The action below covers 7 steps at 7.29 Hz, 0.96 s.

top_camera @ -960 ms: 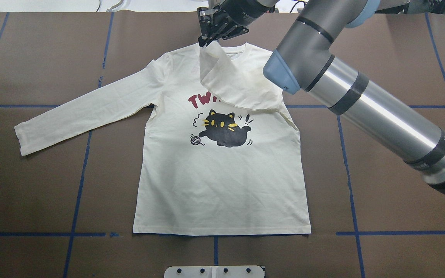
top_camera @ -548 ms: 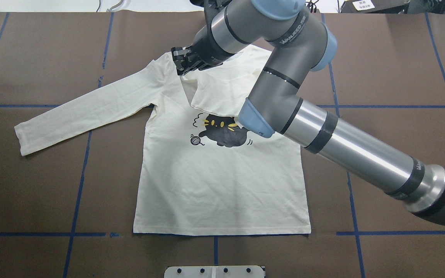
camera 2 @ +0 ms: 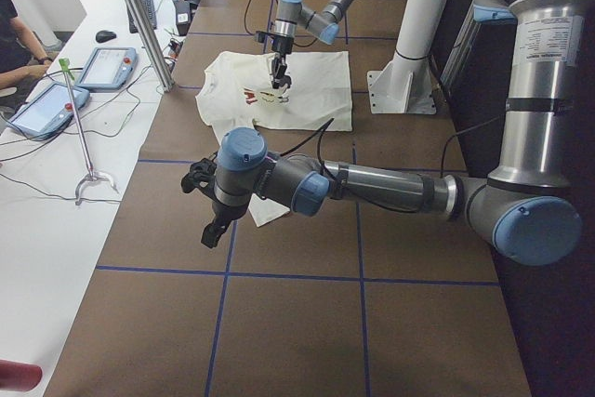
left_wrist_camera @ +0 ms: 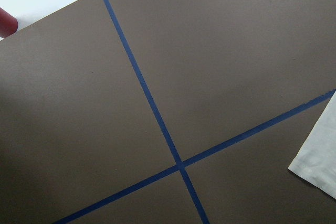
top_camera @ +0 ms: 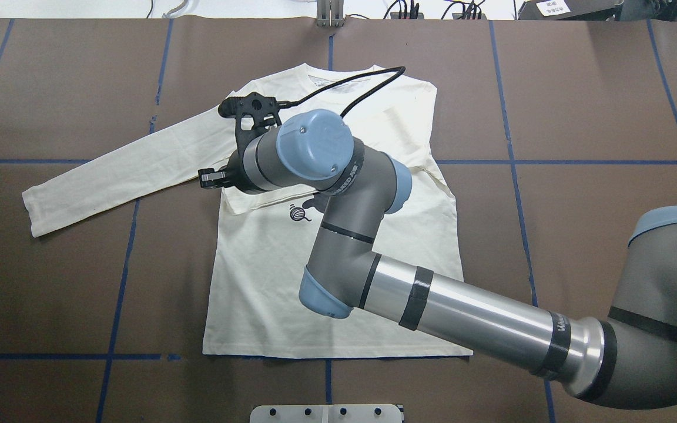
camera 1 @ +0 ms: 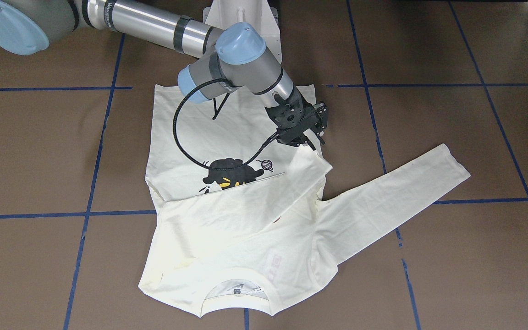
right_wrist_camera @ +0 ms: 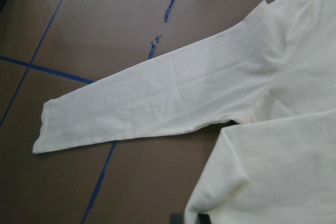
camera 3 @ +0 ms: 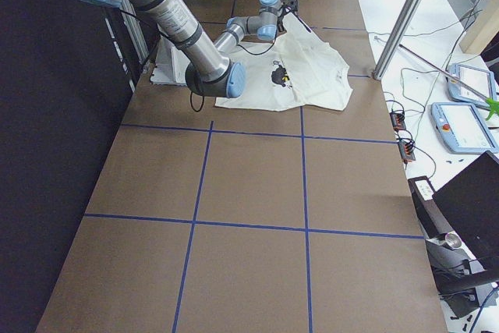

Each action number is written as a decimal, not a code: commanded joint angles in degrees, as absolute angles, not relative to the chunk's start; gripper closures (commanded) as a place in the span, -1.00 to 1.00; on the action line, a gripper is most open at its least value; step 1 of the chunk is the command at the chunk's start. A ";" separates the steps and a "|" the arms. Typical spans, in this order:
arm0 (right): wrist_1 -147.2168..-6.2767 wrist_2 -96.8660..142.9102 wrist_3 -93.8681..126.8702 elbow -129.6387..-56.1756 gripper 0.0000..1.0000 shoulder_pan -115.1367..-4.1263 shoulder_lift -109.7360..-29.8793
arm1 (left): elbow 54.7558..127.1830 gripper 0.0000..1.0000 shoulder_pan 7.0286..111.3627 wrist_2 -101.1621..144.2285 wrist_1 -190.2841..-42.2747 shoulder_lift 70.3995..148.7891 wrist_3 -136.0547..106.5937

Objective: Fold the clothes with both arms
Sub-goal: 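Lift the sleeve with the right gripper and carry it across the shirt body, then release the sleeve and raise the right gripper while the left arm approaches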

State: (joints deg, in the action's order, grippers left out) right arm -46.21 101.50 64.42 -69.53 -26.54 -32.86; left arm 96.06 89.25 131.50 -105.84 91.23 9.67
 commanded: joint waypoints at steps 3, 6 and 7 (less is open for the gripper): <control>-52.50 99.31 71.02 -69.25 -1.00 -27.14 -32.96 | 93.34 -0.99 83.61 131.14 -115.18 91.06 -7.86; -73.94 117.63 63.17 -74.86 -1.00 -41.87 -38.73 | 93.34 -0.99 71.50 127.99 -133.45 86.24 -44.72; -82.18 119.34 54.40 -78.28 -1.00 -45.14 -41.20 | 93.43 -0.99 65.54 121.70 -139.77 84.05 -56.48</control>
